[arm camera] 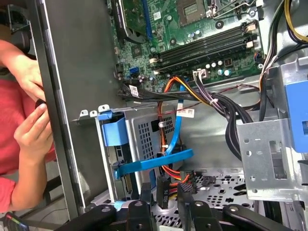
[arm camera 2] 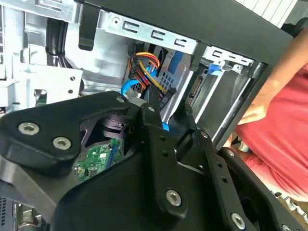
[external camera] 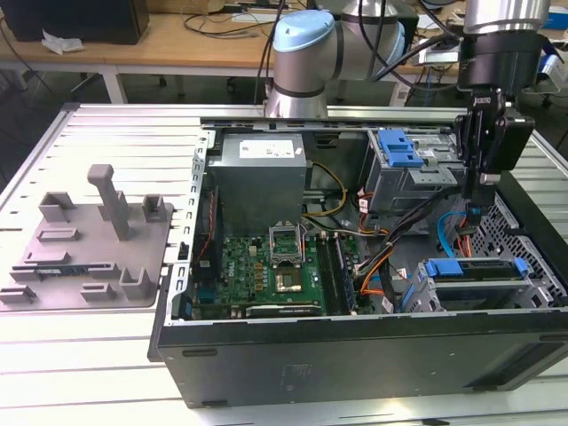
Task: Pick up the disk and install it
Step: 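Insert the first disk wire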
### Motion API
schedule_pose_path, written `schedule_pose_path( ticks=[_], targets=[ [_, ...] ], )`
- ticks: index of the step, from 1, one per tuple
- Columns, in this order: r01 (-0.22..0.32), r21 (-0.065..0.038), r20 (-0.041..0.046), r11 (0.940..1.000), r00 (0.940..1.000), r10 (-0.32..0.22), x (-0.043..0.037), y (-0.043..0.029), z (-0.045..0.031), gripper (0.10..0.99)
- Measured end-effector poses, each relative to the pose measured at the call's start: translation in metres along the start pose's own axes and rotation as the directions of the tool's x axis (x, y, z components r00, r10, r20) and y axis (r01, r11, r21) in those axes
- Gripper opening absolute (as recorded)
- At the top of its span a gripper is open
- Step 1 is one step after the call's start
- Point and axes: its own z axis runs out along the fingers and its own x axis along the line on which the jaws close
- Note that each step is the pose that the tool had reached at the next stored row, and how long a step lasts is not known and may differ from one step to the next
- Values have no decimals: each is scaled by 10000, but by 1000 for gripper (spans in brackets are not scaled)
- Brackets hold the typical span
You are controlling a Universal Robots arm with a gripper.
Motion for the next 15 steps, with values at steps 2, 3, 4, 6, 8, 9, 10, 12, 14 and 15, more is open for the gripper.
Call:
schedule_pose_path(
  ticks=[2,3,4,6,8,9,10,12,14,15],
  targets=[
    [-14,27,-4,10000,10000,14,-15,3,25,353],
    [-21,40,-14,10000,10000,21,-17,4,29,353],
    [-28,62,-46,10000,10000,29,-21,4,29,353],
    [-43,92,-78,9999,10000,43,-29,6,28,353],
    [-55,114,-88,9999,9999,56,-33,7,31,353],
    [-66,134,-93,9999,9999,67,-36,7,35,353],
    [-74,149,-96,9999,9999,75,-38,8,37,353],
    [-93,184,-100,9998,9999,94,-42,9,42,353],
    [-110,210,-108,9997,9999,112,-45,14,46,353],
    [-111,210,-109,9997,9999,113,-45,14,45,353]
  ],
)
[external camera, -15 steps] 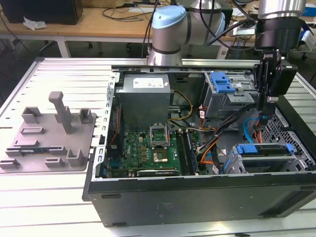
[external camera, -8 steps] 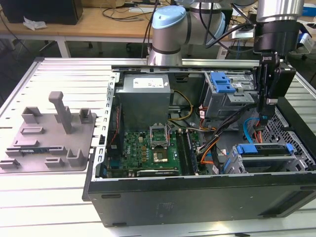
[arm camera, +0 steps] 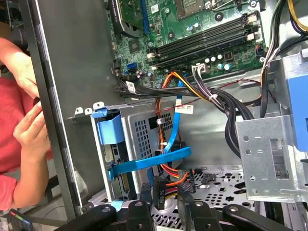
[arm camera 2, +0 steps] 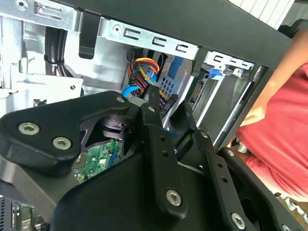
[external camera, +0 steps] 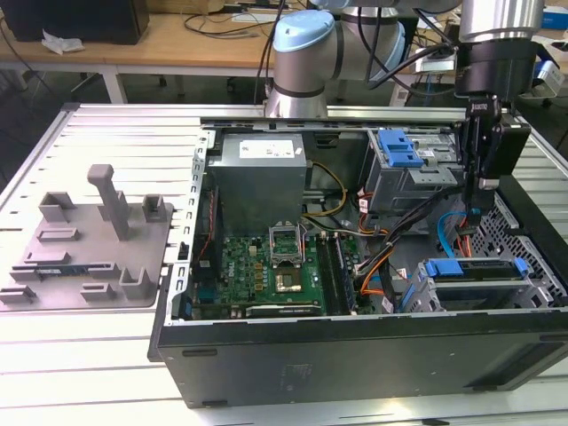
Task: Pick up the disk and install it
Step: 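Insert the first disk wire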
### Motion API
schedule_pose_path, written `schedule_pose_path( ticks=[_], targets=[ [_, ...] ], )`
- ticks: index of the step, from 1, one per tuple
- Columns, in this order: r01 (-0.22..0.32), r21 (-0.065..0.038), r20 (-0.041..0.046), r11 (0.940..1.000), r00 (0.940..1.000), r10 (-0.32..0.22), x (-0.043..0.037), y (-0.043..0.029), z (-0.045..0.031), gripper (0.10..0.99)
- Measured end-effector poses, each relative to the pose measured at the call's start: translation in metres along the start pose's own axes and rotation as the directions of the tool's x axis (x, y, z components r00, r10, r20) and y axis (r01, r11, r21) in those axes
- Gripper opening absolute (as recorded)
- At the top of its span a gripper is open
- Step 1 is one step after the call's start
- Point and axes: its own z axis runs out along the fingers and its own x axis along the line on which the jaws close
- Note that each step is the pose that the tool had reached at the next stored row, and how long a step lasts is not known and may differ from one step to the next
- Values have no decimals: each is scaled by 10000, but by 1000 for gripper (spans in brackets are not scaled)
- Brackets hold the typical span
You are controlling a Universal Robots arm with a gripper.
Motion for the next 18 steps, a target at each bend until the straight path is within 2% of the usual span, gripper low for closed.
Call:
schedule_pose_path(
  ticks=[15,16,17,18],
  targets=[
    [-35,-21,-6,10000,10000,35,1,15,1,353],
    [-39,-24,-7,10000,10000,39,1,15,2,333],
    [-44,-26,-7,10000,10000,44,0,15,3,204],
    [-46,-28,-7,10000,10000,46,0,15,3,165]
  ],
)
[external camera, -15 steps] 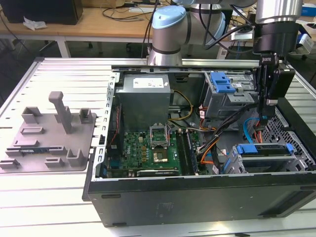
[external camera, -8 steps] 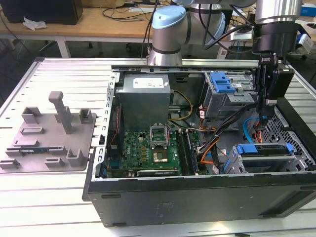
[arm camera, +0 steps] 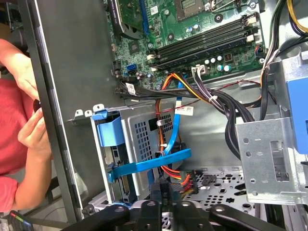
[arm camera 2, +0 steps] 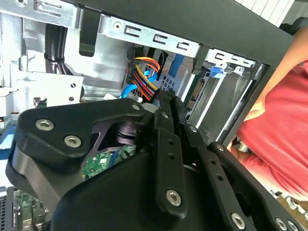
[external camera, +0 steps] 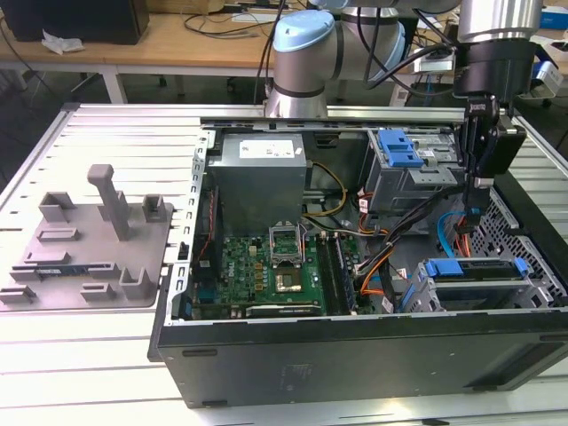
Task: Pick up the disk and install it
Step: 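Insert the first disk wire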
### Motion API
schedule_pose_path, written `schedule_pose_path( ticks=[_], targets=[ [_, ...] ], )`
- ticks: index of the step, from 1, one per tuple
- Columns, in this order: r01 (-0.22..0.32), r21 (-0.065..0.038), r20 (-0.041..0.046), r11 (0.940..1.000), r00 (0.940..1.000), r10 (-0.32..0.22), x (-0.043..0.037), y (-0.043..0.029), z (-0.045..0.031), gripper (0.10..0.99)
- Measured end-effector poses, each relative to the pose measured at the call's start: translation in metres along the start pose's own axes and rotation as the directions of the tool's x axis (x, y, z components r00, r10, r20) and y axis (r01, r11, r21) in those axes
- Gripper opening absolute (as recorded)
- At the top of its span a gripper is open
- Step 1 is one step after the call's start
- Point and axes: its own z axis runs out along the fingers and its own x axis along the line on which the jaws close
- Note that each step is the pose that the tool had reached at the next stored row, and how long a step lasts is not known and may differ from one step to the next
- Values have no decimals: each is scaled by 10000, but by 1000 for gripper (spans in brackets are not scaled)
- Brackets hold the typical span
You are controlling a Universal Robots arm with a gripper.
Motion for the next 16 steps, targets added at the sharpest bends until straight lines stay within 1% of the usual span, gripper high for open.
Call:
schedule_pose_path(
  ticks=[11,14,16],
  targets=[
    [-6,-4,2,10000,10000,6,2,-1,-1,165],
    [-7,-21,89,10000,10000,8,58,-14,-18,165],
    [-10,-28,124,10000,9999,10,102,-23,-30,165]
  ],
)
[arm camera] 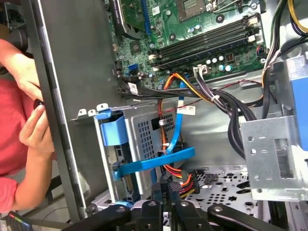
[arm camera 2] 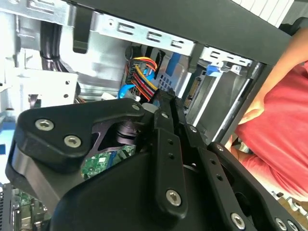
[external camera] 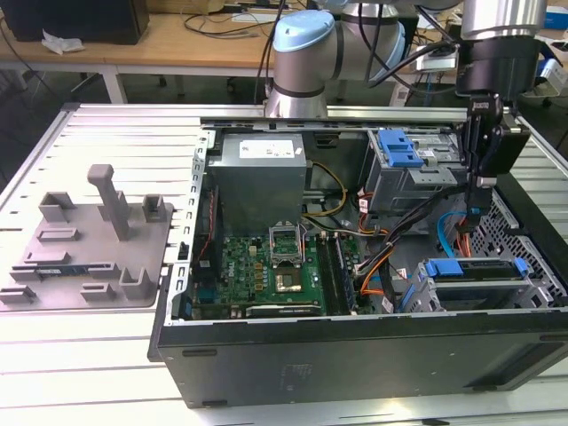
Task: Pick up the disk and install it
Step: 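Insert the first disk wire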
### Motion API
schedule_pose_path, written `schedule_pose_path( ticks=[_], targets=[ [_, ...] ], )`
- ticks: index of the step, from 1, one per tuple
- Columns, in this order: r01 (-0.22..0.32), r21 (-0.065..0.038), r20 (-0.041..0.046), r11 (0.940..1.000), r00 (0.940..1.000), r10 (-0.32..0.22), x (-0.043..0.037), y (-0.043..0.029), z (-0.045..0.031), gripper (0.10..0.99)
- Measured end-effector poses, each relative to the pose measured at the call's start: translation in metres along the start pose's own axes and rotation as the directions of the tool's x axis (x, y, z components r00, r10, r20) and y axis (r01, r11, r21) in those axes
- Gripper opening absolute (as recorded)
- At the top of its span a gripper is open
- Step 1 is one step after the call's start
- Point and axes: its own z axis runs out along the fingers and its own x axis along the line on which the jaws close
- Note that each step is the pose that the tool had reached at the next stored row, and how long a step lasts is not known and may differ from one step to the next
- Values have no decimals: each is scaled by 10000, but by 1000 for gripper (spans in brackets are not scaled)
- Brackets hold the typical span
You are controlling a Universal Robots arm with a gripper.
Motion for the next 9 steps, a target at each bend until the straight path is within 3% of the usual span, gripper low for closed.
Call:
schedule_pose_path(
  ticks=[4,9],
  targets=[
    [-5,-32,152,10000,9999,6,148,-30,66,165],
    [-11,-77,378,10000,9993,13,265,-53,88,165]
  ],
)
